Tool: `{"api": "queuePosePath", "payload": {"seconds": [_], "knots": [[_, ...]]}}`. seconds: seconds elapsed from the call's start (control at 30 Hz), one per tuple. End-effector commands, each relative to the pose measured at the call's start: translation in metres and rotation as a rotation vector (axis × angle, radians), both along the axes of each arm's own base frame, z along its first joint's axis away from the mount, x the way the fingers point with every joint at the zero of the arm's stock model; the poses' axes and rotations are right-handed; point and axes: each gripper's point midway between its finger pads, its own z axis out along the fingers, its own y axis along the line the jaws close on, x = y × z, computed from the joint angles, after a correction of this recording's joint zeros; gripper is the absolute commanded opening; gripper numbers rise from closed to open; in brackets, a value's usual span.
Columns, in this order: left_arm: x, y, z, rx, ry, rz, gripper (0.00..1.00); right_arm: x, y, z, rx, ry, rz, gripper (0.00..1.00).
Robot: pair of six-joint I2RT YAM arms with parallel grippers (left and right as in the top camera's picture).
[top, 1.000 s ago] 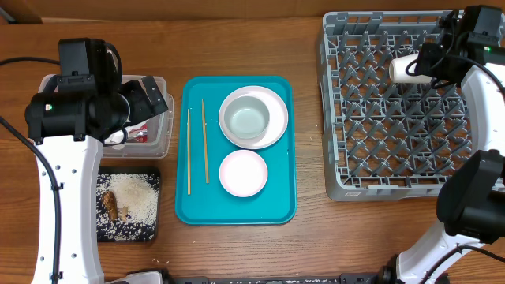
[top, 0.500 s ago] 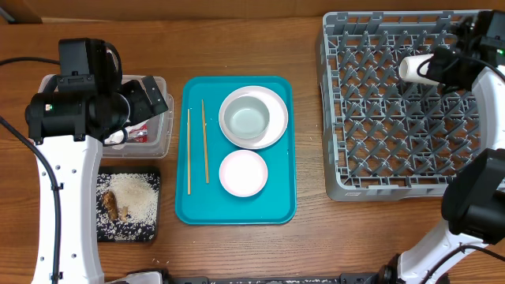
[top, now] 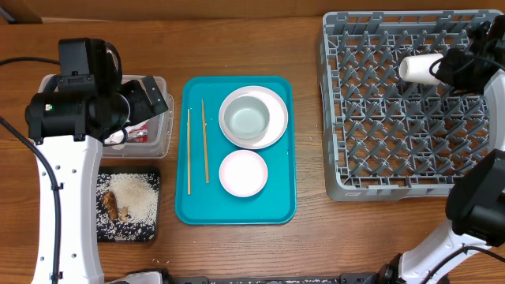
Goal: Sort waste into correct bins and load items into the dishwasher
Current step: 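Position the cup between the rack tines with the right gripper, then open the right gripper to release the cup in the rack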
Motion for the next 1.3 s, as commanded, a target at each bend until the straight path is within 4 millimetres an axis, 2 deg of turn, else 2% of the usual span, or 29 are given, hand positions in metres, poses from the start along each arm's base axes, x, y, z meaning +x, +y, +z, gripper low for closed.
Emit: {"api": "queuePosePath", "payload": {"seconds": [0.0, 0.07, 0.17, 0.53, 0.73, 0.83, 0.93, 1.0, 1.13, 1.2, 1.27], "knots": [[0.001, 0.001, 0.006, -0.002, -0.017, 0.007, 1.00, 0.012, 0.012, 0.031, 0.058, -0.105, 0.044, 0.04], [0.001, 0.001, 0.006, -0.002, -0.017, 0.007, 1.00, 0.015, 0.011, 0.048, 0.041, -0.150, 0.048, 0.04], [0.001, 0.001, 0.006, -0.002, -0.017, 0.007, 1.00, 0.018, 0.009, 0.053, 0.032, -0.170, 0.047, 0.04], [0.001, 0.001, 0.006, -0.001, -0.017, 0.008, 1.00, 0.033, -0.001, -0.016, 0.061, -0.074, 0.031, 0.04], [0.001, 0.001, 0.006, -0.002, -0.017, 0.007, 1.00, 0.025, -0.020, -0.024, -0.027, -0.018, -0.035, 0.04], [0.001, 0.001, 0.006, -0.002, -0.017, 0.007, 1.00, 0.021, -0.019, -0.025, -0.028, -0.001, -0.031, 0.04], [0.001, 0.001, 0.006, -0.001, -0.017, 0.008, 1.00, 0.022, -0.017, -0.009, -0.026, -0.037, -0.022, 0.04], [0.001, 0.001, 0.006, -0.002, -0.017, 0.007, 0.99, 0.026, -0.011, 0.015, -0.018, -0.102, 0.000, 0.04], [0.001, 0.001, 0.006, -0.001, -0.017, 0.008, 1.00, 0.028, 0.018, 0.076, 0.044, -0.266, 0.120, 0.04], [0.001, 0.001, 0.006, -0.002, -0.017, 0.007, 1.00, 0.025, 0.028, 0.092, 0.064, -0.300, 0.151, 0.04], [0.001, 0.001, 0.006, -0.001, -0.017, 0.008, 1.00, 0.022, 0.032, 0.092, 0.065, -0.288, 0.158, 0.04]]}}
